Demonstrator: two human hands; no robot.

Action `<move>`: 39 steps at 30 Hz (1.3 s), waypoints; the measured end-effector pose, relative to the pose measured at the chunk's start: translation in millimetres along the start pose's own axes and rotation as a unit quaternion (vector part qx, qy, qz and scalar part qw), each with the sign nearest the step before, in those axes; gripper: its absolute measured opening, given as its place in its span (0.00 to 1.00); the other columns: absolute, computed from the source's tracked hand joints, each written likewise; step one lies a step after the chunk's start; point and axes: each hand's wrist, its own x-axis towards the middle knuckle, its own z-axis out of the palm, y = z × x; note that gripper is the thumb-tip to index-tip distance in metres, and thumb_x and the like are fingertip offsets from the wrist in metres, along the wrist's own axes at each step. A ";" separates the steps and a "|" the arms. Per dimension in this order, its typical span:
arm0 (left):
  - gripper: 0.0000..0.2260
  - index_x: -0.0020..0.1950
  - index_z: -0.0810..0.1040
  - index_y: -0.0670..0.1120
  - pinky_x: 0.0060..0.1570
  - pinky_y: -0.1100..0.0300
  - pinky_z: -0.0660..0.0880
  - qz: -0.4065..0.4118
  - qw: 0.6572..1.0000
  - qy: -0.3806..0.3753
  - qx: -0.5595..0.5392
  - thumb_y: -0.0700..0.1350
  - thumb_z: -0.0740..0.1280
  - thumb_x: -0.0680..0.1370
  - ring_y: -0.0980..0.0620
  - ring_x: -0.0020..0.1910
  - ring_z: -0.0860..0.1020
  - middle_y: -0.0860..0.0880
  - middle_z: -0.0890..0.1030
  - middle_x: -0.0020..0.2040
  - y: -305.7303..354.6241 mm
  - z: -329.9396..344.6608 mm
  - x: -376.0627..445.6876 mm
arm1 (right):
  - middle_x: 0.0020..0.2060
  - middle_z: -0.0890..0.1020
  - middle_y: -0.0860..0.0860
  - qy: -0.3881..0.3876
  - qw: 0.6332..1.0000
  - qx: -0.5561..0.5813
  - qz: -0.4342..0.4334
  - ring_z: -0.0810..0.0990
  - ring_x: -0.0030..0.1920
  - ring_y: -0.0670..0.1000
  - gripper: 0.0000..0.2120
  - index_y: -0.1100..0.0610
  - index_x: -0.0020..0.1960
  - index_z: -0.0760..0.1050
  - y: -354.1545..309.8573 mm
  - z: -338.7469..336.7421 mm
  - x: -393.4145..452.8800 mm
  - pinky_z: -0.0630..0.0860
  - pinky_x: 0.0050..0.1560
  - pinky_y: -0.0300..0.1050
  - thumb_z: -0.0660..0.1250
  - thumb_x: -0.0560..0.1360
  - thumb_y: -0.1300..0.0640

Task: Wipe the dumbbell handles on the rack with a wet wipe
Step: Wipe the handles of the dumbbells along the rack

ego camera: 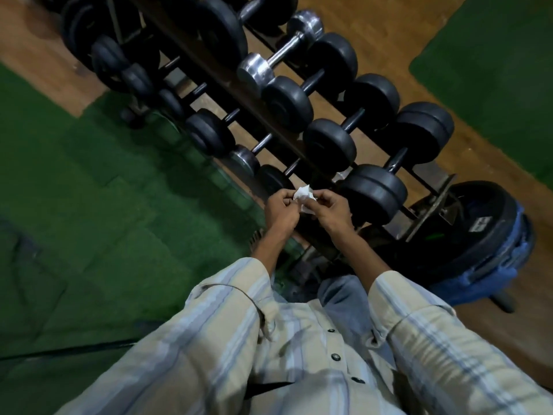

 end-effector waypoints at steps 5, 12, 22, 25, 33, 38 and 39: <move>0.06 0.46 0.80 0.52 0.41 0.54 0.80 -0.027 0.998 -0.004 0.059 0.40 0.72 0.75 0.52 0.40 0.81 0.53 0.82 0.40 -34.2 15.5 2.4 | 0.34 0.82 0.49 0.028 0.998 -0.046 0.027 0.77 0.31 0.38 0.06 0.59 0.42 0.81 38.5 -2.7 6.1 0.73 0.36 0.34 0.77 0.74 0.58; 0.07 0.41 0.73 0.54 0.37 0.55 0.75 0.029 0.983 -0.010 0.181 0.42 0.64 0.74 0.48 0.40 0.78 0.54 0.79 0.38 -83.0 62.7 5.3 | 0.47 0.84 0.56 0.004 0.996 -0.092 0.014 0.83 0.48 0.50 0.10 0.50 0.50 0.77 111.2 -23.4 13.9 0.78 0.48 0.44 0.74 0.73 0.59; 0.09 0.53 0.81 0.46 0.43 0.48 0.74 0.210 0.904 0.037 0.372 0.46 0.68 0.74 0.39 0.48 0.76 0.43 0.79 0.51 -173.6 145.1 34.0 | 0.47 0.86 0.54 0.088 0.973 -0.209 0.037 0.83 0.49 0.55 0.19 0.58 0.50 0.84 239.4 -71.5 92.3 0.78 0.58 0.52 0.59 0.73 0.50; 0.13 0.54 0.82 0.48 0.47 0.48 0.70 0.270 0.845 0.005 0.461 0.48 0.70 0.71 0.39 0.51 0.74 0.43 0.79 0.52 -202.9 171.9 50.4 | 0.45 0.85 0.57 0.039 0.957 -0.281 0.060 0.83 0.49 0.59 0.20 0.60 0.47 0.82 286.6 -67.5 132.1 0.77 0.55 0.52 0.55 0.74 0.50; 0.15 0.62 0.81 0.46 0.50 0.44 0.71 0.422 0.773 -0.022 0.472 0.44 0.69 0.76 0.41 0.53 0.70 0.46 0.82 0.56 -256.2 175.8 78.8 | 0.45 0.87 0.58 0.065 0.953 -0.249 0.160 0.86 0.48 0.57 0.17 0.56 0.39 0.83 303.0 -63.9 151.3 0.81 0.50 0.51 0.75 0.70 0.41; 0.18 0.66 0.80 0.44 0.51 0.44 0.70 0.462 0.746 -0.045 0.478 0.44 0.66 0.76 0.39 0.54 0.72 0.46 0.80 0.62 -274.9 174.5 88.0 | 0.43 0.84 0.57 0.076 0.940 -0.264 0.201 0.84 0.50 0.59 0.27 0.60 0.44 0.80 318.2 -69.9 163.3 0.77 0.47 0.47 0.75 0.65 0.36; 0.19 0.67 0.80 0.44 0.52 0.44 0.70 0.462 0.749 -0.050 0.472 0.44 0.66 0.76 0.39 0.55 0.73 0.45 0.80 0.63 -277.3 173.8 88.6 | 0.43 0.83 0.56 0.083 0.940 -0.268 0.194 0.84 0.49 0.57 0.26 0.59 0.45 0.80 312.4 -68.2 164.2 0.76 0.47 0.45 0.76 0.64 0.37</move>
